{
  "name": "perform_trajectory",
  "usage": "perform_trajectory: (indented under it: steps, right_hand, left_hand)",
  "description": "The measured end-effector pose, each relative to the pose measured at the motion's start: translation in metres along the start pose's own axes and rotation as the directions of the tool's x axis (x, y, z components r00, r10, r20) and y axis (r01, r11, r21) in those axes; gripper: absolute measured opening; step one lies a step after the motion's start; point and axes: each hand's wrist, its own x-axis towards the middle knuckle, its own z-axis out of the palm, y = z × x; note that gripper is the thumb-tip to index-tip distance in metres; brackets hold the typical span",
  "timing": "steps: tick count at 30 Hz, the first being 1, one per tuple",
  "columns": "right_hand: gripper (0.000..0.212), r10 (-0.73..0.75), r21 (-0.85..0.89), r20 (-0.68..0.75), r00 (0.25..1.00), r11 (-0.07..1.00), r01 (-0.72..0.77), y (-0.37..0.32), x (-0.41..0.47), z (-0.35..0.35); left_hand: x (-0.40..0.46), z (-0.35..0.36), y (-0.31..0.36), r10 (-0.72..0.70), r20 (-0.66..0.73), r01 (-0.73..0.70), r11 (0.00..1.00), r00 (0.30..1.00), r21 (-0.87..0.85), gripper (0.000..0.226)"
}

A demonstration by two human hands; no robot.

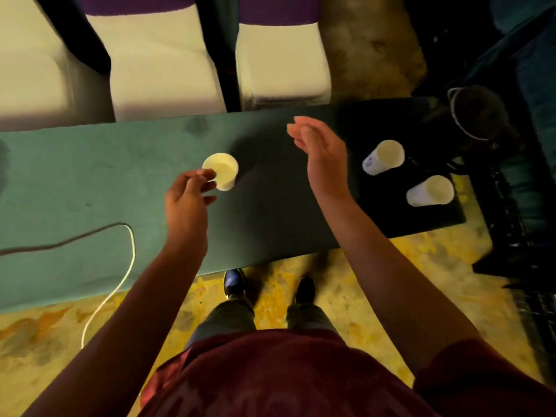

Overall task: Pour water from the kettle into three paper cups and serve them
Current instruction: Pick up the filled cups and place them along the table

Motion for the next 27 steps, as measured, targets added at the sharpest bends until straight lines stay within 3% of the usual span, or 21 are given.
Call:
perform_trajectory:
  steps: [6,10,19,24,27]
  right_hand:
    - [0.035,-0.006,0.059,-0.067,0.998,0.998,0.01,-0.001,-0.001,-0.091]
    - [0.026,0.008,0.018,-0.085,0.996,1.0,-0.007,0.008,-0.008,-0.164]
    - [0.03,-0.008,-0.011,-0.221,0.975,1.0,0.006,0.038,-0.015,-0.298]
    - [0.033,0.054,0.054,-0.375,0.925,0.998,-0.036,0.077,-0.009,-0.344]
    - [0.035,0.107,0.08,-0.385,0.917,0.993,-0.082,0.109,-0.003,-0.361]
  left_hand:
    - [-0.044,0.077,-0.006,0.065,0.069,-0.061,0.997,0.996,-0.048,0.022]
    - [-0.08,0.139,-0.019,0.072,0.122,-0.063,0.995,0.99,-0.078,0.023]
    - [-0.126,0.269,-0.066,-0.046,0.219,0.058,0.997,0.975,-0.05,0.031]
    - [-0.118,0.313,-0.11,-0.128,0.337,0.115,0.992,0.933,0.059,0.03]
    - [-0.112,0.338,-0.141,-0.219,0.342,0.188,0.975,0.914,0.12,0.029]
